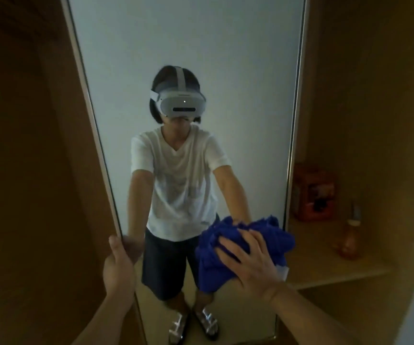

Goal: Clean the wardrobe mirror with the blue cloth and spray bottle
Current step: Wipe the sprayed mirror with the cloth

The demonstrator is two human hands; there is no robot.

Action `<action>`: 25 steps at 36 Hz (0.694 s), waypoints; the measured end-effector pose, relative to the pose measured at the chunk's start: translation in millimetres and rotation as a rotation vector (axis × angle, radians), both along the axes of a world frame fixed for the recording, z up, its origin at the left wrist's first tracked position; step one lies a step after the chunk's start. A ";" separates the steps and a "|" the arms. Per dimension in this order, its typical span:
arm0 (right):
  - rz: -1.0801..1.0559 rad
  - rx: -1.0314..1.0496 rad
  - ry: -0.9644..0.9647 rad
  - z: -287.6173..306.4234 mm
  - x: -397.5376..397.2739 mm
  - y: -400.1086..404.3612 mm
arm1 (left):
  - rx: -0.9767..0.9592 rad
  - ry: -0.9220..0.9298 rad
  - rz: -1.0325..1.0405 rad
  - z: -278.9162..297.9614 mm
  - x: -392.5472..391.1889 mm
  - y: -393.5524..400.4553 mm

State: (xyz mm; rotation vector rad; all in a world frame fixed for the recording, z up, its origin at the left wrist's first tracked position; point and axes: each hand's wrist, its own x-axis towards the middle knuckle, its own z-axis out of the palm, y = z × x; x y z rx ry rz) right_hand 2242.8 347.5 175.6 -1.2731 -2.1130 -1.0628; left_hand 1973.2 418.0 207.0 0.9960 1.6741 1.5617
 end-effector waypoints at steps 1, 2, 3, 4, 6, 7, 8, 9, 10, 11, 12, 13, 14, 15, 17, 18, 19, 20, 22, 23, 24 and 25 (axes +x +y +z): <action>-0.021 -0.024 -0.007 -11.4 3.0 -3.1 | -0.049 -0.033 0.016 -15.8 2.3 -1.7; -0.045 -0.048 -0.023 -21.9 6.3 -6.6 | -0.089 -0.073 0.035 -27.5 5.2 -3.4; -0.061 -0.072 -0.040 -32.1 10.1 -10.1 | -0.120 -0.115 0.050 -35.9 7.6 -4.5; -0.069 -0.093 -0.058 -42.4 14.5 -13.8 | -0.135 -0.144 0.062 -42.2 9.5 -4.3; -0.083 -0.165 -0.097 -61.3 24.1 -20.9 | -0.111 -0.163 0.071 -49.7 11.6 -2.3; -0.093 -0.207 -0.116 -70.6 29.6 -24.2 | -0.089 -0.167 0.075 -51.8 12.0 -1.7; -0.102 -0.245 -0.132 -79.4 35.2 -27.0 | -0.069 -0.181 0.077 -53.1 12.4 -1.5; -0.111 -0.282 -0.149 -87.0 40.2 -29.9 | -0.053 -0.198 0.081 -54.2 13.1 -1.3; -0.123 -0.321 -0.167 -93.5 44.9 -32.2 | -0.034 -0.215 0.089 -54.7 14.6 -2.1; -0.134 -0.358 -0.181 -99.7 49.2 -34.1 | -0.012 -0.228 0.105 -55.5 16.4 -2.7; -0.139 -0.385 -0.191 -105.8 53.5 -35.2 | 0.012 -0.231 0.121 -56.4 18.2 -2.7; -0.144 -0.404 -0.200 -110.9 56.5 -36.1 | 0.033 -0.229 0.135 -58.1 19.7 -2.3; -0.145 -0.415 -0.201 -115.3 57.7 -37.1 | 0.046 -0.224 0.149 -59.4 20.7 -1.9; -0.143 -0.416 -0.193 -119.8 57.8 -37.4 | 0.052 -0.218 0.164 -60.6 21.6 -1.9; -0.132 -0.423 -0.169 -130.1 55.1 -37.5 | 0.058 -0.222 0.188 -62.0 23.0 -2.9; -0.133 -0.448 -0.172 -135.1 52.6 -38.1 | 0.064 -0.231 0.194 -61.8 23.8 -3.4; -0.133 -0.487 -0.189 -141.9 50.0 -40.0 | 0.068 -0.236 0.196 -62.1 24.0 -3.8; -0.137 -0.539 -0.205 -149.1 48.4 -42.3 | 0.072 -0.236 0.194 -61.3 24.1 -3.9; -0.188 -0.693 -0.201 -162.8 42.5 -46.2 | 0.075 -0.226 0.193 -61.7 22.4 -4.0; -0.212 -0.772 -0.194 -171.3 40.7 -46.5 | 0.077 -0.222 0.188 -61.5 21.4 -3.8; -0.212 -0.862 -0.177 -182.3 39.7 -46.2 | 0.078 -0.216 0.183 -61.8 20.1 -3.7; -0.217 -0.963 -0.132 -193.8 38.7 -45.3 | 0.079 -0.209 0.177 -62.5 19.0 -3.5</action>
